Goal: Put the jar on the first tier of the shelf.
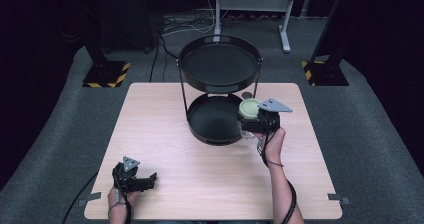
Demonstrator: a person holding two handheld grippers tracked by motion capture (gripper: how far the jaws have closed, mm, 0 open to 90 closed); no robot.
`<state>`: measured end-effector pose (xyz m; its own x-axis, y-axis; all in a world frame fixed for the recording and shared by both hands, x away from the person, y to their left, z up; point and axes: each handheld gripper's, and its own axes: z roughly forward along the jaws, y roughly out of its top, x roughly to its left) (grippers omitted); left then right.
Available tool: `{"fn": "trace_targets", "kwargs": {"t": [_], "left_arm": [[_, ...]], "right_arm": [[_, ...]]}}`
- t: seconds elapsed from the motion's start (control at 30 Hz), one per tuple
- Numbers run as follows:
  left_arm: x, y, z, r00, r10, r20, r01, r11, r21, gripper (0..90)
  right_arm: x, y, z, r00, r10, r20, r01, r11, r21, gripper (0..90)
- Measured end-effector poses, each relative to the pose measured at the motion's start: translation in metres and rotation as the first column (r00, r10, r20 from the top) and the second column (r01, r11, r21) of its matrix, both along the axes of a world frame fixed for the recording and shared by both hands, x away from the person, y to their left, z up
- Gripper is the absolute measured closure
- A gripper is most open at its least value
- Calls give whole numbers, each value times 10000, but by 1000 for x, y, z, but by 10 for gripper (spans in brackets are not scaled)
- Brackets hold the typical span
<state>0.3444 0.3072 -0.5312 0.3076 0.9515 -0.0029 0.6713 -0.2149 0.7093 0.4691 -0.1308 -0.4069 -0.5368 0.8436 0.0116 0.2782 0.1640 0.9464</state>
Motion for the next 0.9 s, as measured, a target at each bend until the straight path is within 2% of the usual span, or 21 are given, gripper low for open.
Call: {"fn": "trace_targets", "kwargs": {"t": [0.9], "left_arm": [[0, 0, 0, 10000, -16, 30, 16, 10000, 5, 9]], "right_arm": [[17, 22, 0, 9999, 75, 81, -74, 9999, -103, 111]]}}
